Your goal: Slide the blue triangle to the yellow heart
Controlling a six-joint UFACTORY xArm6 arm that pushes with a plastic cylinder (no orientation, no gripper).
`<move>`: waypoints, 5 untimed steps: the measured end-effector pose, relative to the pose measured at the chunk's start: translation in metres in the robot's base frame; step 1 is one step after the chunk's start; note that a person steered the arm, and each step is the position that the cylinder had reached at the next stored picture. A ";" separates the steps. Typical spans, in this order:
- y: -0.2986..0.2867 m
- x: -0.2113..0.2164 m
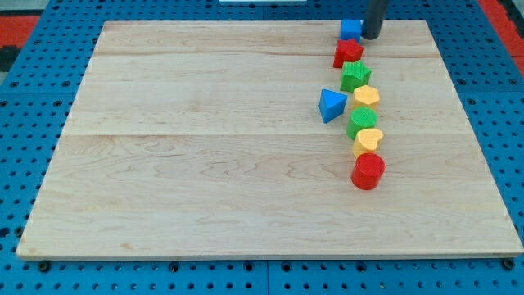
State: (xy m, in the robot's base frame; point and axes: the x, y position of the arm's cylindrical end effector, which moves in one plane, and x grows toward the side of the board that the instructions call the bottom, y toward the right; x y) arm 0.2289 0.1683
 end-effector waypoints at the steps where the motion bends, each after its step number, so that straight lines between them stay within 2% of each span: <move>1: -0.002 0.000; 2: 0.089 -0.034; 3: 0.104 -0.010; 4: 0.146 0.107; 5: 0.173 0.258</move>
State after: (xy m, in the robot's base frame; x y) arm 0.4869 0.3412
